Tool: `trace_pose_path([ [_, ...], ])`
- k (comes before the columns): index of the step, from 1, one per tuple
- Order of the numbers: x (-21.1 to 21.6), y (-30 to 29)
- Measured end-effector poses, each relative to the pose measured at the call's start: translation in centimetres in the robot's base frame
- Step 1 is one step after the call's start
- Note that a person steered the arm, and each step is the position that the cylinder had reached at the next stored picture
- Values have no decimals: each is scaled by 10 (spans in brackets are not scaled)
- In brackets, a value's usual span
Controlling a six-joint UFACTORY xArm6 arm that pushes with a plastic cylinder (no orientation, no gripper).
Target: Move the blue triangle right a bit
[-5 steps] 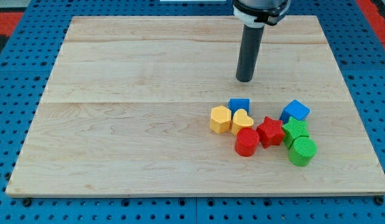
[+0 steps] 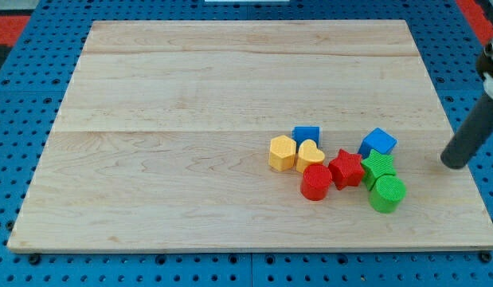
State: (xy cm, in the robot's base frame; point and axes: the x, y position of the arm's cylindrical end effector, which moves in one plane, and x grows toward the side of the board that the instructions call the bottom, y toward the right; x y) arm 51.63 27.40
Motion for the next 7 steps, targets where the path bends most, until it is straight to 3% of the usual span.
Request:
trace_pose_path([
  [2, -9, -29],
  [4, -25, -145],
  [6, -59, -153],
  [7, -36, -126],
])
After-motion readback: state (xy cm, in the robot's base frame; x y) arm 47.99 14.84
